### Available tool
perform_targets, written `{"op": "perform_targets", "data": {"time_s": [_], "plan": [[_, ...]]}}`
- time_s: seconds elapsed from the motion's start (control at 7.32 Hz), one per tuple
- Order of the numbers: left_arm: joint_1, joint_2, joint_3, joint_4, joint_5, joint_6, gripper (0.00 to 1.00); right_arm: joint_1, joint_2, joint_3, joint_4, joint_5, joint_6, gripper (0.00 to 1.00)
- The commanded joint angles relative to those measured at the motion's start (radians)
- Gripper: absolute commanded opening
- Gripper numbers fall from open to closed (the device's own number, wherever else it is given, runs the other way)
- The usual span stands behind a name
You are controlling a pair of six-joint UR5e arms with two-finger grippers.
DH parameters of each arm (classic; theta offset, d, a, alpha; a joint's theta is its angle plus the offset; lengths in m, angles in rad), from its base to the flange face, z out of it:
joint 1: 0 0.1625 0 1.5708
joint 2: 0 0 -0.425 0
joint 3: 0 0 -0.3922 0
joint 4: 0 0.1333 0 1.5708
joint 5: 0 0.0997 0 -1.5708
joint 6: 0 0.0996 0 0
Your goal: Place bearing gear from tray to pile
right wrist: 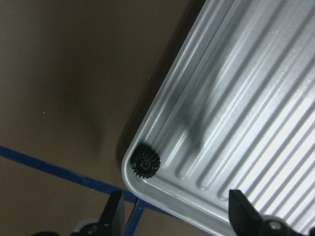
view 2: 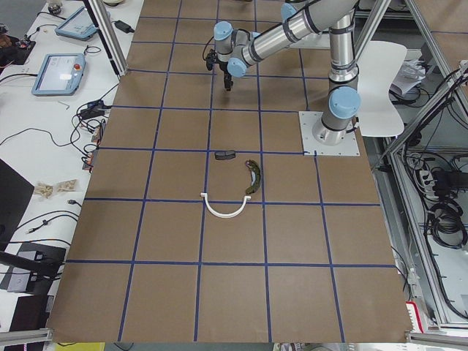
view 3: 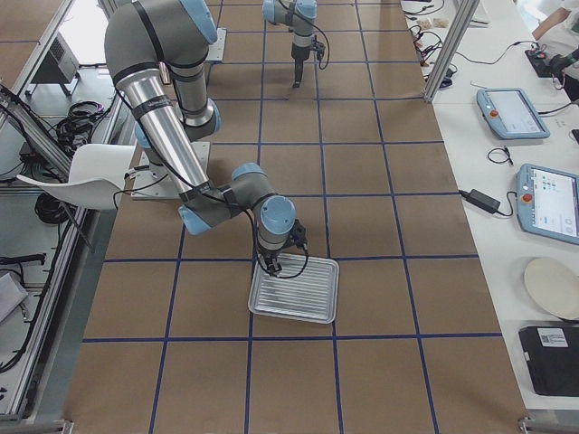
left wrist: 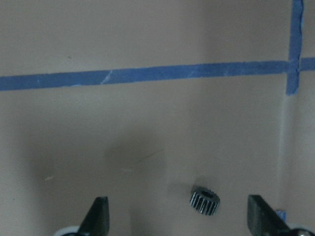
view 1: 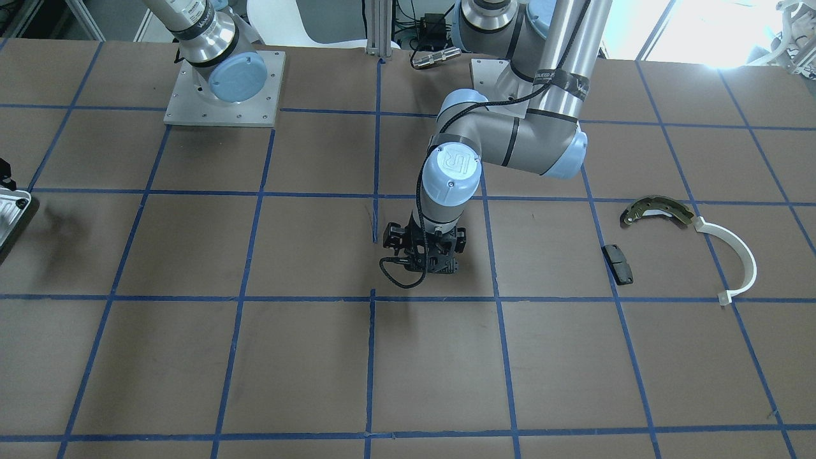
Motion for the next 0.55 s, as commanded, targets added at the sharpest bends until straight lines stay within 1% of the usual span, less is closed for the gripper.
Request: {"op": "perform_targets", "data": {"time_s": [0.0, 0.14, 0.41], "plan": [[-0.003, -0.010, -0.001, 0.010, -0.002, -0.001, 0.86, -0.001, 0.020, 0.022, -0.027, 0.005, 0.027, 0.77], [-0.003, -0.012, -0.001, 0.010, -0.002, -0.004, 0.79, -0.001, 0.029, 0.018, -0.028, 0.005, 0.029, 0.68], [-0.004, -0.013, -0.002, 0.010, -0.005, -0.007, 0.77, -0.001, 0.032, 0.015, -0.036, 0.005, 0.032, 0.67]]}}
